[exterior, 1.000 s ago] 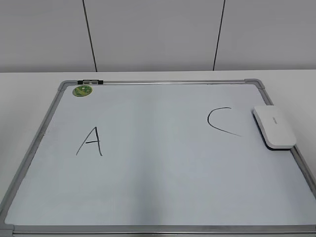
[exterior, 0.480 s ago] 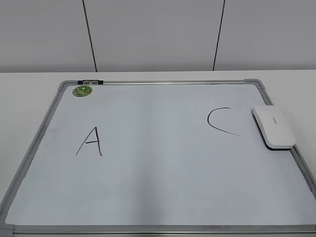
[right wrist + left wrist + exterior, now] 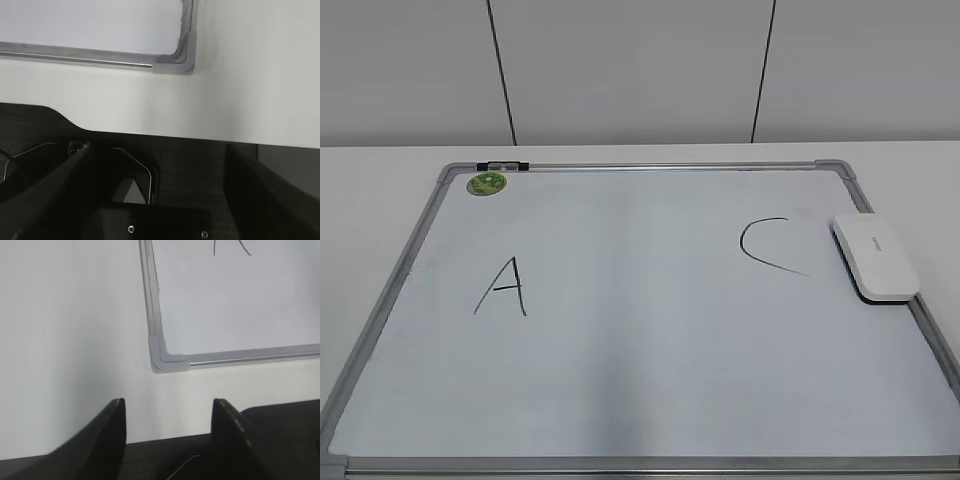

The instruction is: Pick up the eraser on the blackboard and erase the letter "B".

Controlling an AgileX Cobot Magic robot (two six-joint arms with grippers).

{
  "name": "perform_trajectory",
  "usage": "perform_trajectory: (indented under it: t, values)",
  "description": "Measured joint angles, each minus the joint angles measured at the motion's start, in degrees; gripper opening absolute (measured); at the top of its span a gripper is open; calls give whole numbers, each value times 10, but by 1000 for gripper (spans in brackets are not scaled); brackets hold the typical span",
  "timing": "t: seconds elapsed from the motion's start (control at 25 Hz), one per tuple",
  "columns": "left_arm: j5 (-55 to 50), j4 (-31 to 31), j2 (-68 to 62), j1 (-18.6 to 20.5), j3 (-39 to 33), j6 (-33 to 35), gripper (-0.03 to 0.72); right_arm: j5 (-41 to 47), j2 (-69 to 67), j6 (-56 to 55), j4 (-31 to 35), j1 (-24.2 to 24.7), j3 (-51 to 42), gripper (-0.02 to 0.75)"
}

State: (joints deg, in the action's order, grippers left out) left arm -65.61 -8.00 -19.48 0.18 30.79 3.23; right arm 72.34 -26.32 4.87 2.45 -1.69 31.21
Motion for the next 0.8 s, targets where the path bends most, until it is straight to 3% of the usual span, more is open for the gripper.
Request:
perform_trajectory:
  t: [0.28, 0.6, 0.8]
  values:
    - [31, 6, 0, 0, -16, 0, 404, -67, 0, -17, -13, 0, -26, 588]
    - [31, 6, 0, 0, -16, 0, 409, -76, 0, -30, -25, 0, -32, 588]
    - [31, 8, 0, 0, -16, 0, 496, -76, 0, -32, -25, 0, -32, 588]
